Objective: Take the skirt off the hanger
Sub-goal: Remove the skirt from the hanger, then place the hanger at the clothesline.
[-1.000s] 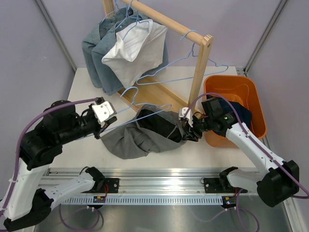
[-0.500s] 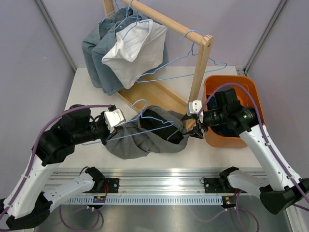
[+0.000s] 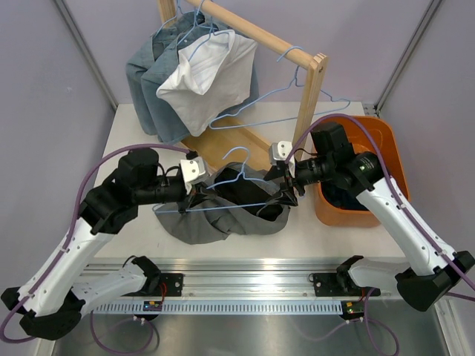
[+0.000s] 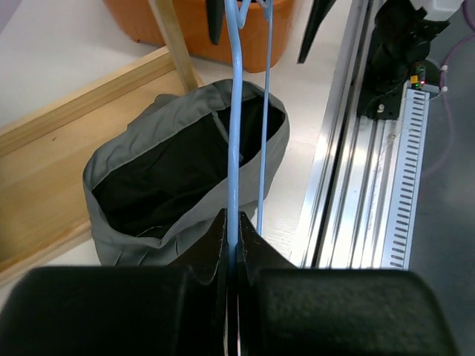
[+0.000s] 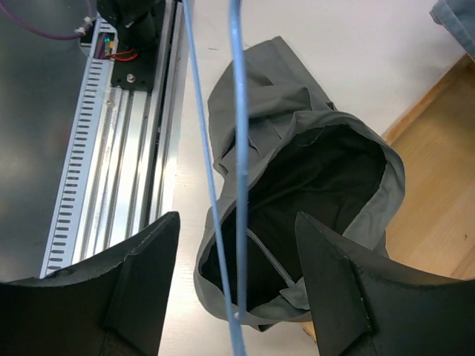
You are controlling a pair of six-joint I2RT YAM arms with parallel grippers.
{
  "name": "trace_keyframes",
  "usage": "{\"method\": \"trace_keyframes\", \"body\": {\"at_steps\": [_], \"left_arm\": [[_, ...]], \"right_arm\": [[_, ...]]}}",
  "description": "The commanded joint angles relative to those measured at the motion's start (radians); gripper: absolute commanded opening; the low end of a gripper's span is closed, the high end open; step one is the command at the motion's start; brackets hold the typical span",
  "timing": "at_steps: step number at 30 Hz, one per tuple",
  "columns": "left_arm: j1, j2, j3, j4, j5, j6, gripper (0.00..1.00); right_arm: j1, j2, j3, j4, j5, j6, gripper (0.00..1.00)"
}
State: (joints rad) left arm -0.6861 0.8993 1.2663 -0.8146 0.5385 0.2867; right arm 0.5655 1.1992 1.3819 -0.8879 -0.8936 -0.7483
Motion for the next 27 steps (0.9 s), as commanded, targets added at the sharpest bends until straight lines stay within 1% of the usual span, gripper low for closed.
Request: {"method": "trace_keyframes", "body": {"at_steps": [1, 2, 5, 6, 9, 10, 12, 13, 14, 17, 18, 20, 21, 23, 27], "left_arm": [[0.002, -0.002, -0.005, 0.110, 0.100, -0.041, 0.00], [0.002, -0.003, -0.022, 0.145, 0.107, -0.049, 0.00], [0.002, -0.004, -0.042, 0.215, 0.117, -0.086, 0.00], [0.003, -0.003, -0.053, 0.229, 0.114, -0.093, 0.00], [0.003, 0.007, -0.074, 0.282, 0.113, -0.119, 0.00], [0.003, 0.015, -0.077, 0.294, 0.113, -0.123, 0.00], [0.003, 0.023, -0.084, 0.322, 0.112, -0.136, 0.06], [0.003, 0.026, -0.090, 0.333, 0.112, -0.138, 0.11], [0.002, 0.030, -0.093, 0.345, 0.110, -0.136, 0.29], [0.002, 0.029, -0.087, 0.333, 0.097, -0.107, 0.55], [0.003, 0.027, -0.084, 0.319, 0.072, -0.094, 0.71], [0.002, 0.015, -0.067, 0.247, 0.040, -0.025, 0.78], [0.005, 0.009, -0.061, 0.223, -0.006, -0.002, 0.81], [0.016, -0.006, -0.058, 0.163, -0.028, 0.055, 0.82], [0.056, -0.042, -0.056, 0.098, 0.003, 0.089, 0.82]], "right_arm": [[0.014, -0.004, 0.055, 0.064, 0.062, 0.070, 0.70], [0.014, -0.006, 0.055, 0.060, 0.049, 0.069, 0.68], [0.019, -0.012, 0.046, 0.040, -0.004, 0.069, 0.55], [0.022, -0.016, 0.039, 0.043, -0.011, 0.073, 0.43], [0.024, -0.038, 0.026, 0.052, -0.039, 0.089, 0.27], [0.024, -0.041, 0.028, 0.049, -0.039, 0.089, 0.16], [0.023, -0.047, 0.035, 0.021, -0.039, 0.075, 0.06], [0.024, -0.046, 0.037, 0.006, -0.034, 0.054, 0.00], [0.022, -0.049, 0.037, -0.006, -0.027, 0.043, 0.00], [0.008, -0.058, 0.032, -0.052, -0.037, 0.015, 0.00], [0.001, -0.061, 0.032, -0.060, -0.042, 0.012, 0.00], [-0.021, -0.072, 0.031, -0.065, -0.050, 0.006, 0.00], [-0.032, -0.075, 0.029, -0.074, -0.051, -0.002, 0.00], [-0.044, -0.082, 0.026, -0.077, -0.056, -0.002, 0.00], [-0.056, -0.085, 0.011, -0.085, -0.067, -0.003, 0.00]]}}
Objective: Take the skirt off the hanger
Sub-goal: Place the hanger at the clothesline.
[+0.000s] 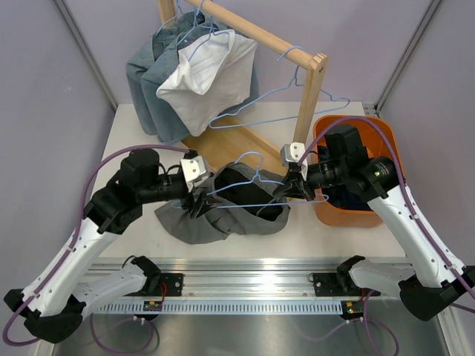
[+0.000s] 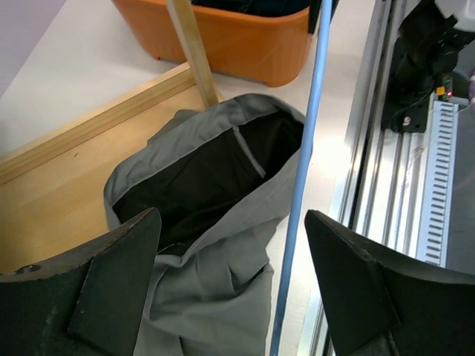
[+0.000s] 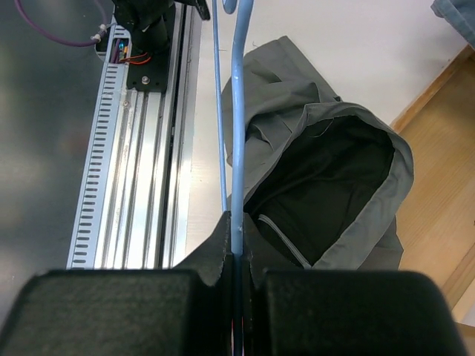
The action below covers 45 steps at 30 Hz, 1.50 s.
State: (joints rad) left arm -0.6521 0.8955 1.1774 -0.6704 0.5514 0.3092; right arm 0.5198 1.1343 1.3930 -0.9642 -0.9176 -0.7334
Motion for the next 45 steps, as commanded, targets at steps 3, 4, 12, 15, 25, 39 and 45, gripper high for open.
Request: {"method": "trace_keyframes", "body": {"at_steps": [3, 4, 12, 15, 25, 39, 45], "left_arm": [[0.034, -0.052, 0.037, -0.080, -0.034, 0.085, 0.82], [0.032, -0.062, 0.042, -0.101, -0.047, 0.102, 0.82], [0.039, -0.069, 0.056, -0.173, -0.091, 0.139, 0.71], [0.039, -0.069, 0.053, -0.159, -0.093, 0.128, 0.52], [0.039, -0.052, 0.038, -0.139, -0.035, 0.117, 0.17], [0.039, -0.070, 0.008, -0.147, -0.011, 0.103, 0.36], [0.039, -0.063, 0.004, -0.130, 0.012, 0.088, 0.19]], "right_arm": [[-0.017, -0.024, -0.005, -0.018, -0.032, -0.027, 0.00], [-0.018, -0.024, -0.006, -0.021, -0.029, -0.032, 0.00], [-0.047, -0.033, -0.014, -0.050, -0.024, -0.057, 0.00], [-0.049, -0.038, -0.015, -0.044, -0.024, -0.047, 0.00], [-0.053, -0.042, -0.011, -0.028, -0.024, -0.029, 0.00], [-0.058, -0.018, -0.002, -0.010, -0.035, -0.015, 0.00], [-0.060, -0.008, 0.001, -0.004, -0.041, -0.004, 0.00]]}}
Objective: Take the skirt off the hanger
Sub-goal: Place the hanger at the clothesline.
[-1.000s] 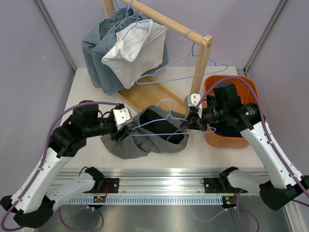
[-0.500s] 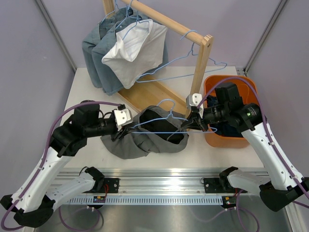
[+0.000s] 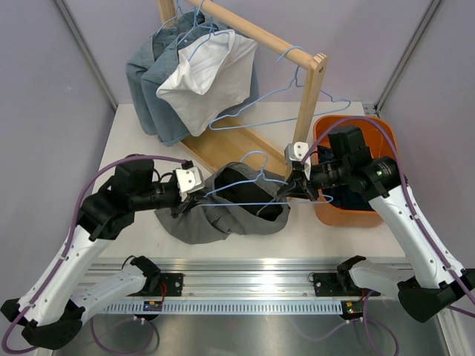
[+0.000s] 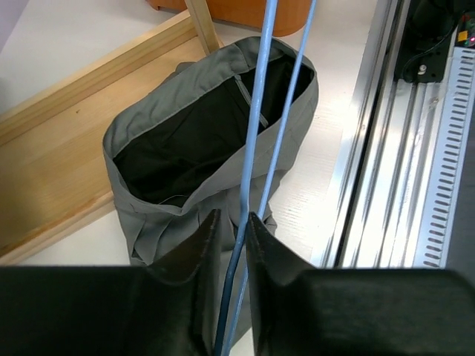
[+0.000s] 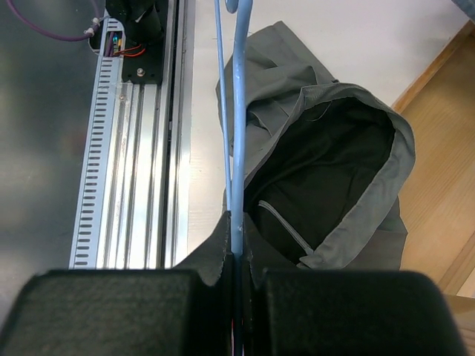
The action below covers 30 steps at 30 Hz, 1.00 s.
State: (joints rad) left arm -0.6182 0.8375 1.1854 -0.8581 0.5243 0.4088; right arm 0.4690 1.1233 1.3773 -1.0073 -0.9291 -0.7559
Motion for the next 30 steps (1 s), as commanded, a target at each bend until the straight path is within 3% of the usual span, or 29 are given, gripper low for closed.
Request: {"method": "trace_keyframes", "body": {"at_steps": [1, 4, 12, 13, 20, 30], "left_arm": [[0.005, -0.003, -0.003, 0.060, 0.040, -0.014, 0.15], [0.003, -0.005, 0.006, 0.064, 0.045, -0.022, 0.00], [0.003, -0.044, 0.008, 0.011, 0.077, -0.053, 0.00], [0.003, -0.054, 0.006, 0.008, 0.085, -0.057, 0.00], [0.005, -0.067, 0.010, -0.067, 0.063, -0.058, 0.00], [0.003, -0.043, 0.037, -0.122, 0.074, -0.027, 0.00]], "right_arm": [[-0.012, 0.003, 0.016, 0.044, -0.030, 0.020, 0.00], [-0.012, 0.000, 0.006, 0.052, -0.025, 0.029, 0.01], [-0.015, 0.012, -0.017, 0.091, -0.014, 0.073, 0.18], [-0.015, 0.015, -0.021, 0.107, -0.014, 0.087, 0.25], [-0.015, 0.035, -0.038, 0.193, 0.001, 0.150, 0.46], [-0.015, 0.044, -0.024, 0.271, 0.026, 0.217, 0.71]]}}
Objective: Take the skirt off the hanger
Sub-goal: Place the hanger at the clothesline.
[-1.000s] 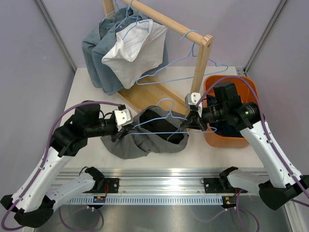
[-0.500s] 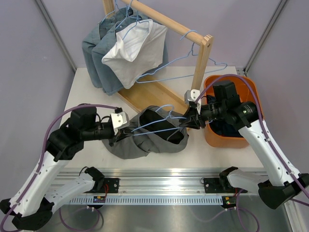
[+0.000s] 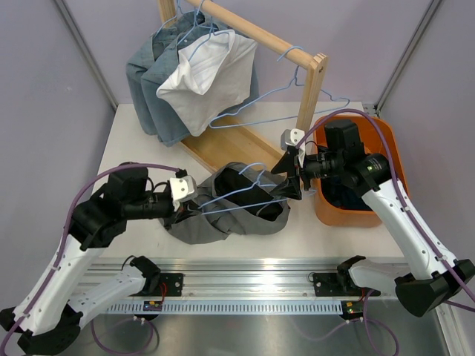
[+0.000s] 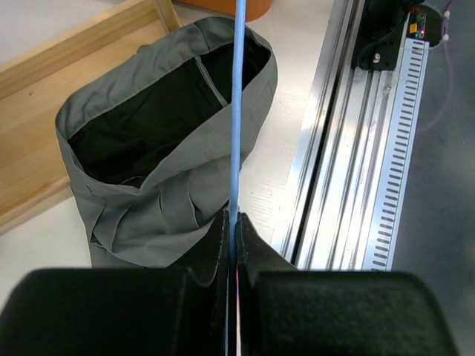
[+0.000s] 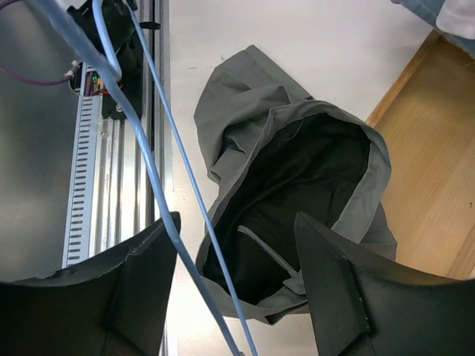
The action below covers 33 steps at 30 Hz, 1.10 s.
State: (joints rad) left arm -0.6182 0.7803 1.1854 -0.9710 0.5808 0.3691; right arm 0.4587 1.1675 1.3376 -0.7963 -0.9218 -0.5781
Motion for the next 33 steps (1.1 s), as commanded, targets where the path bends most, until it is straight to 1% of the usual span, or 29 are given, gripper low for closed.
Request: {"method": "trace_keyframes", "body": {"at_steps": [1, 5, 9, 13, 20, 27, 33], "left_arm": [[0.003, 0.017, 0.037, -0.011, 0.019, 0.016, 0.00], [0.005, 0.016, 0.037, -0.028, 0.011, 0.022, 0.00], [0.012, -0.004, 0.029, -0.041, -0.018, 0.021, 0.00], [0.031, -0.009, 0.028, -0.067, -0.029, 0.002, 0.00], [0.057, -0.021, 0.049, -0.095, -0.050, 0.002, 0.00], [0.069, -0.033, 0.125, -0.152, -0.157, 0.011, 0.00], [0.069, -0.055, 0.100, -0.138, -0.252, -0.004, 0.00]], "right_arm": [[-0.006, 0.001, 0.018, 0.063, 0.020, 0.044, 0.72], [-0.005, 0.003, 0.046, 0.068, 0.017, 0.063, 0.76], [-0.009, -0.006, 0.087, 0.043, -0.002, 0.046, 0.81], [-0.017, -0.043, 0.103, 0.042, -0.031, 0.050, 0.82], [-0.049, -0.074, 0.109, 0.068, -0.015, 0.080, 0.82], [-0.126, -0.094, 0.095, 0.146, -0.020, 0.165, 0.82], [-0.195, -0.088, 0.089, 0.183, -0.049, 0.213, 0.82]]}}
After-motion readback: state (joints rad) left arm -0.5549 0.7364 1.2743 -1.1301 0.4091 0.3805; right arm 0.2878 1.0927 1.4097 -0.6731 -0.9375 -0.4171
